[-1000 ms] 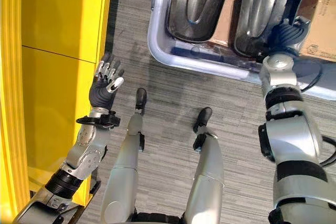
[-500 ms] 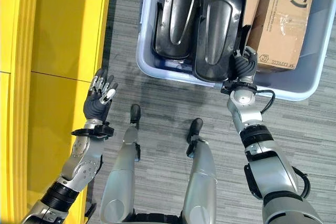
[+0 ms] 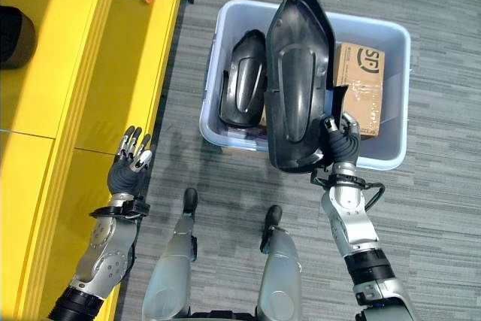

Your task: Move parts from the plastic box to the shelf.

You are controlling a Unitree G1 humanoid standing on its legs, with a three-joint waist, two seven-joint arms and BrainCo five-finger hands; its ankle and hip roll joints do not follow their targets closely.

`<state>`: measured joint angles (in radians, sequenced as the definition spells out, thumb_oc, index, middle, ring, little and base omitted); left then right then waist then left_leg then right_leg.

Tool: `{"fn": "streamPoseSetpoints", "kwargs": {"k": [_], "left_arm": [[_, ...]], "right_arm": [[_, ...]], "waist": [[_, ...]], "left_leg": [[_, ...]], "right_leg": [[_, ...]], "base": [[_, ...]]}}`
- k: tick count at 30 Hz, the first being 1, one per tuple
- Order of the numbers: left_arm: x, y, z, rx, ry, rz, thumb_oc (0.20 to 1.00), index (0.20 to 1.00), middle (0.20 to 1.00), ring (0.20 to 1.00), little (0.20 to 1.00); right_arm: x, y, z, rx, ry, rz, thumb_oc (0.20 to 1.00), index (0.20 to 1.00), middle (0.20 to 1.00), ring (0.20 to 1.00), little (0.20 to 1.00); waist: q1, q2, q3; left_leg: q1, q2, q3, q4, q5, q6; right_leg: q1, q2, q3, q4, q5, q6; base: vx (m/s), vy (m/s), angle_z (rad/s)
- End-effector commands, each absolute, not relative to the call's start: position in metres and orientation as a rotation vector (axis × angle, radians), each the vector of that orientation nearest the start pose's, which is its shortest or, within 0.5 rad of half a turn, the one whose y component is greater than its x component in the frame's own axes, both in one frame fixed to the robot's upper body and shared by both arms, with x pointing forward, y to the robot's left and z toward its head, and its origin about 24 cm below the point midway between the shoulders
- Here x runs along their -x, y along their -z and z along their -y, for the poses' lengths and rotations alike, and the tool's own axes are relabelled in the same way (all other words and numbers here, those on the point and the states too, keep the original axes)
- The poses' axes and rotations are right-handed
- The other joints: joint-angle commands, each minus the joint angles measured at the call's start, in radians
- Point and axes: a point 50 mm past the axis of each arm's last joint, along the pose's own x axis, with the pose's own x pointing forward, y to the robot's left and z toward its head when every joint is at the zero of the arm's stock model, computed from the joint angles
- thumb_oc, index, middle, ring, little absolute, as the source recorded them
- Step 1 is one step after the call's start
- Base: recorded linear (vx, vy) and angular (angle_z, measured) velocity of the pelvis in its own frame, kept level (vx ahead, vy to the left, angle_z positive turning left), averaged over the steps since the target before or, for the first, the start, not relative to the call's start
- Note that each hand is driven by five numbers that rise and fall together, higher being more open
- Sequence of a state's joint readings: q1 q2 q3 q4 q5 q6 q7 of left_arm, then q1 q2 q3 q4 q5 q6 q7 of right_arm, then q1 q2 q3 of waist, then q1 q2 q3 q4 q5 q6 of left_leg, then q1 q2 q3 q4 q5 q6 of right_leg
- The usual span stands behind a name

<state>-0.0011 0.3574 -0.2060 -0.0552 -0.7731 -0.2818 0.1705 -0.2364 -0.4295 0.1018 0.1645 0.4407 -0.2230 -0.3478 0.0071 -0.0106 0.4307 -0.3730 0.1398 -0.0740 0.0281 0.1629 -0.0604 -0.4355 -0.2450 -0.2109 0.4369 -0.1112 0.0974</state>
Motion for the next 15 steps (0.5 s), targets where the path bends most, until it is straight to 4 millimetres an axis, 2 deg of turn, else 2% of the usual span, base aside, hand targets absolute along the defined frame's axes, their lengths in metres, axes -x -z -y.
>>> {"fn": "streamPoseSetpoints", "kwargs": {"k": [1,8,15], "left_arm": [[-0.244,-0.08,-0.198,0.394,-0.019,0.231,1.0,1.0,1.0,1.0,1.0],[-0.228,-0.065,-0.214,0.368,-0.061,0.175,1.0,1.0,1.0,1.0,1.0],[-0.21,-0.042,-0.226,0.351,-0.114,0.08,1.0,1.0,1.0,1.0,1.0]], "right_arm": [[-0.291,-0.132,0.226,-0.088,0.209,0.431,0.2,0.2,0.2,0.2,0.2],[-0.264,-0.112,0.233,-0.138,0.115,0.356,0.2,0.2,0.2,0.2,0.2],[-0.241,-0.096,0.24,-0.157,0.056,0.268,0.2,0.2,0.2,0.2,0.2]], "waist": [[-0.011,-0.033,-0.053],[-0.033,-0.027,-0.111],[-0.043,-0.017,-0.186]], "left_leg": [[0.091,0.06,0.009,0.009,-0.08,-0.079],[0.192,0.078,0.027,-0.015,-0.086,-0.08],[0.302,0.117,0.041,-0.025,-0.104,-0.08]], "right_leg": [[0.151,-0.034,0.081,-0.308,0.181,0.084],[0.221,-0.022,0.092,-0.3,0.154,0.086],[0.277,0.005,0.104,-0.218,0.083,0.081]], "base": [[0.03,-0.003,-0.05],[0.04,-0.007,-0.04],[0.06,-0.037,-0.08]]}}
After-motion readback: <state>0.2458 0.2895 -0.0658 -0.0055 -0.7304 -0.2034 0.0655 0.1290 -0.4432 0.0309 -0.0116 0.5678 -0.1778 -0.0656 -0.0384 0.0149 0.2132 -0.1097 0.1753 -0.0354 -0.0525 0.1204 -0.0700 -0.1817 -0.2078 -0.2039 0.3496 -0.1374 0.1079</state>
